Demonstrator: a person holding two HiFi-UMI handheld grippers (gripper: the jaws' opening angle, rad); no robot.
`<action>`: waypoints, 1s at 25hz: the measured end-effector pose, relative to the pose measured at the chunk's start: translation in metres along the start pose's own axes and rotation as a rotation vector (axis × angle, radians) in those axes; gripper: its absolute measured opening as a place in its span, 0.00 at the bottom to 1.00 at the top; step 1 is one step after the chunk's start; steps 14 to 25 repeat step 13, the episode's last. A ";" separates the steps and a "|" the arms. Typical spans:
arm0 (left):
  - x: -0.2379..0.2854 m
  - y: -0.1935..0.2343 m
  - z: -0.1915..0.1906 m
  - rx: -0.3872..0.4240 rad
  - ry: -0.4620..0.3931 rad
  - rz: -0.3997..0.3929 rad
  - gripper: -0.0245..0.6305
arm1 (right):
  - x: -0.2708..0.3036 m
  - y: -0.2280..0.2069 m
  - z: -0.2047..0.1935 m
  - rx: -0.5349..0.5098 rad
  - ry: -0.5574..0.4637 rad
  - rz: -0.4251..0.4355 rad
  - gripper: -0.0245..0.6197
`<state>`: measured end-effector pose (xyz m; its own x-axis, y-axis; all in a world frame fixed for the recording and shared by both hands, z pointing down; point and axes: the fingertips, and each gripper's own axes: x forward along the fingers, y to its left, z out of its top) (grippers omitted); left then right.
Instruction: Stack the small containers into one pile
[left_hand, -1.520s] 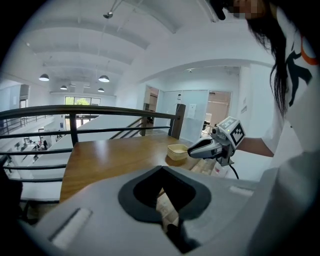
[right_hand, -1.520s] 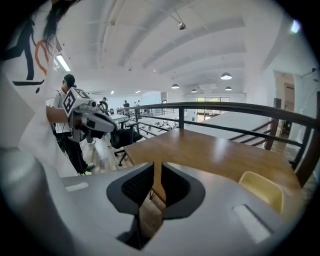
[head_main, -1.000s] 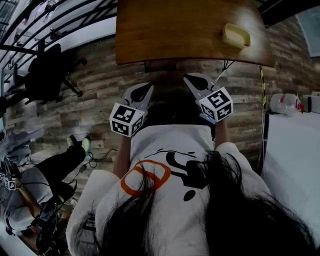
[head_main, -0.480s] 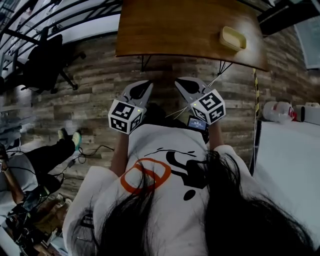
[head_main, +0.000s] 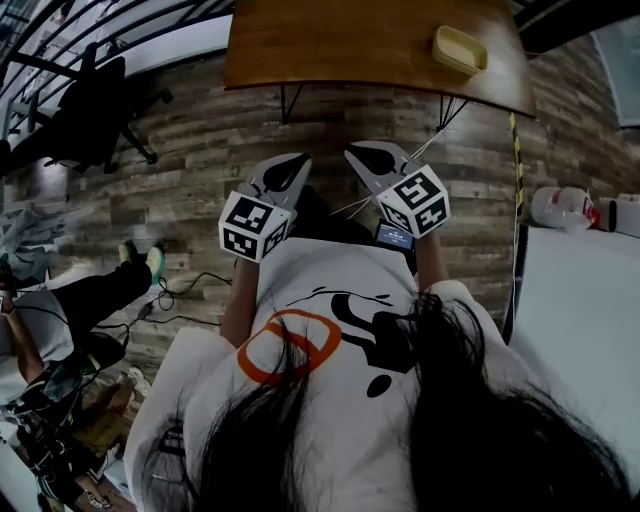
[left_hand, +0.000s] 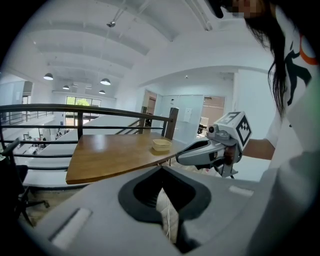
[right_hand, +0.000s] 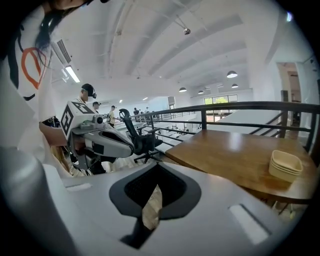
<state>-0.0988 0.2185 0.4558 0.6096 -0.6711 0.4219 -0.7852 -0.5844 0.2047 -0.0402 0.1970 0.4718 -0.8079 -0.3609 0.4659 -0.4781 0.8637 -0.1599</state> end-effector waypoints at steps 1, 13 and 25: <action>0.000 -0.001 0.001 -0.001 -0.004 0.004 0.04 | -0.002 0.001 -0.001 0.001 0.000 0.001 0.07; 0.000 -0.014 0.005 0.019 -0.008 -0.005 0.04 | -0.019 0.000 -0.008 0.015 0.000 -0.022 0.07; 0.000 -0.014 0.005 0.019 -0.008 -0.005 0.04 | -0.019 0.000 -0.008 0.015 0.000 -0.022 0.07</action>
